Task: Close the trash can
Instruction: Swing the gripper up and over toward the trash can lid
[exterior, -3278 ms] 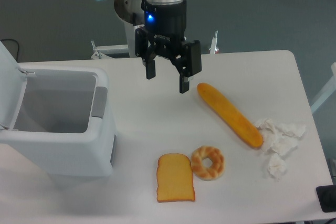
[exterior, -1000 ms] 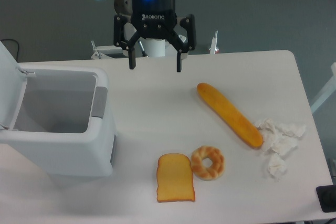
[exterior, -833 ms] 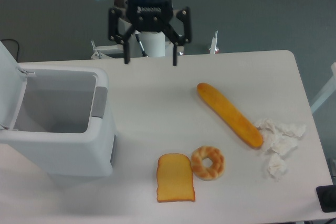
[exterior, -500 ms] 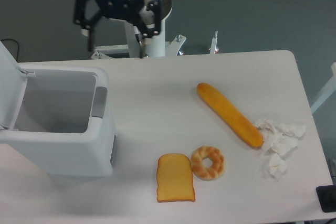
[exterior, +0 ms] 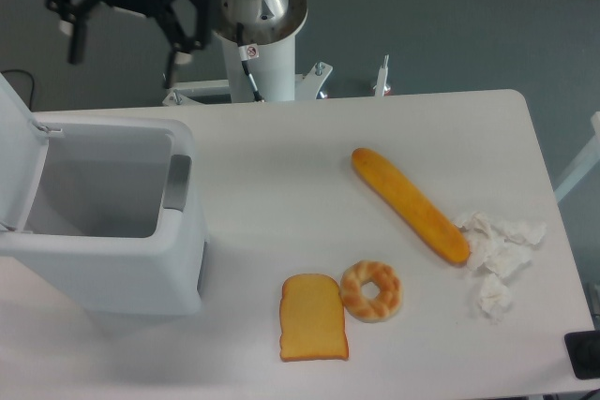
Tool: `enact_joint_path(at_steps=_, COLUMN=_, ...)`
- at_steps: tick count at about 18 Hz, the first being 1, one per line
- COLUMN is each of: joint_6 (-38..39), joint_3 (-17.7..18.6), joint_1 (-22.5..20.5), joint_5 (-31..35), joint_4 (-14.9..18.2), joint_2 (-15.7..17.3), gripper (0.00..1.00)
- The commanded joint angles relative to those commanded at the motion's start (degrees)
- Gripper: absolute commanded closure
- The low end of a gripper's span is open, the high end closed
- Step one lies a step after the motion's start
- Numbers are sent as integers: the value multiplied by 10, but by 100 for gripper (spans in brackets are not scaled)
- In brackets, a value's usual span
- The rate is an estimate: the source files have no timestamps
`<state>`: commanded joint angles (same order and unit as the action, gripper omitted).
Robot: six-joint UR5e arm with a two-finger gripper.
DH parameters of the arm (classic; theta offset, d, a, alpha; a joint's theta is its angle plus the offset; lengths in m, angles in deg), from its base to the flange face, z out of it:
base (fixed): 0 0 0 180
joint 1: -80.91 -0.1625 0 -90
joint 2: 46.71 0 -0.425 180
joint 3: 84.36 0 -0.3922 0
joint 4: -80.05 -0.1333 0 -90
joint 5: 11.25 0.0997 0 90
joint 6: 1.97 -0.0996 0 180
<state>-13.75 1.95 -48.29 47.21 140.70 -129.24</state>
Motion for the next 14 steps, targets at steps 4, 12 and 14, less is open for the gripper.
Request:
enact_joint_path(at_steps=4, joint_6=3, joint_3=0, joint_1=5, joint_5=-52, joint_4=0, joint_2=13, gripper=0)
enact_joint_path(at_steps=12, joint_6=-3, joint_3=-1, joint_1=36, joint_5=-145, joint_4=-1, joint_2=21, gripper=0)
enact_joint_path(at_steps=14, joint_6=-3, joint_3=-1, joint_1=40, joint_5=-163, joint_4=-1, joint_2=20, gripper=0)
